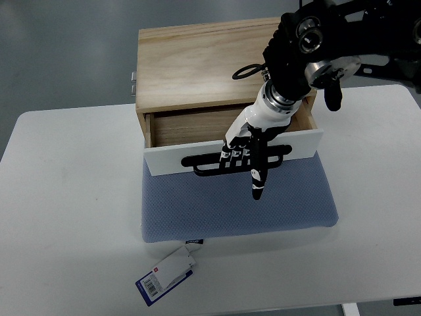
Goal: Open wood drawer with right hand
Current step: 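Pull the upper drawer handle toward the robot with the right hand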
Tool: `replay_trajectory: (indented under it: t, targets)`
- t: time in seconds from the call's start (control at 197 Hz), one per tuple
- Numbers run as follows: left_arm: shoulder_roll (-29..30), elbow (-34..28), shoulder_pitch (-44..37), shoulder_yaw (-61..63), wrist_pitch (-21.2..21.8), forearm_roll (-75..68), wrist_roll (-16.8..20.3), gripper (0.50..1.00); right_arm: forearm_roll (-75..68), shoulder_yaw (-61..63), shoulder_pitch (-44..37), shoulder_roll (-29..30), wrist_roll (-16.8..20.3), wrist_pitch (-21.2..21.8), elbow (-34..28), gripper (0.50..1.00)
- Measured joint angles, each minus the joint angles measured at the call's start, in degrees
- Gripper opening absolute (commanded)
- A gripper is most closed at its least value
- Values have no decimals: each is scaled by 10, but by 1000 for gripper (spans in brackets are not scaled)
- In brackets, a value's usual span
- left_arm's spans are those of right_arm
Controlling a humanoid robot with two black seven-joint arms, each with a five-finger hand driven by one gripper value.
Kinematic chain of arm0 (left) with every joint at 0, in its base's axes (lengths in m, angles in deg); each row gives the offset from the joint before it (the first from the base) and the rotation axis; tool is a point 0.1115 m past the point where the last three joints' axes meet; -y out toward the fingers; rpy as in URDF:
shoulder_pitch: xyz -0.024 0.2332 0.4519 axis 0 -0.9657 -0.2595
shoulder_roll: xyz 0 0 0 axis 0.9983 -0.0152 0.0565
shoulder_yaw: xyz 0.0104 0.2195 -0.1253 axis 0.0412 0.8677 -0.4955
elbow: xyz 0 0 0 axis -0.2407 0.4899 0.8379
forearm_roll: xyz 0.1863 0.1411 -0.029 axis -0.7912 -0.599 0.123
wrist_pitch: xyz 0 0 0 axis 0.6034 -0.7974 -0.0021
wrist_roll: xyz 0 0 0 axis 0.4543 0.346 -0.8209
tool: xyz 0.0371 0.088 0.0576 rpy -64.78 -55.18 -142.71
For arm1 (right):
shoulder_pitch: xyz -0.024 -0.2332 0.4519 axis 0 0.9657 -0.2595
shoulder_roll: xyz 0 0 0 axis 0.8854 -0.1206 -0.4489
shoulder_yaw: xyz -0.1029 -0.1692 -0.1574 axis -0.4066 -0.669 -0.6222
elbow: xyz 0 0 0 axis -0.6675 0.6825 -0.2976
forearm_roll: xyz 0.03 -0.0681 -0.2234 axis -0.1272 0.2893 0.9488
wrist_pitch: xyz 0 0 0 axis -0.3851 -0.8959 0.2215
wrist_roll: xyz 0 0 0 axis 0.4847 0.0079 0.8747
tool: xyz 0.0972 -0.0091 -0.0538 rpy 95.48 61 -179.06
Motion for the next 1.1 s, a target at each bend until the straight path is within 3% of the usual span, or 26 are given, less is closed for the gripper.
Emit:
replay_trajectory:
  t: [1.098]
  targets:
    - [0, 0, 0, 0, 1, 0, 0, 1000, -57, 7, -1, -39, 0, 18, -35, 946]
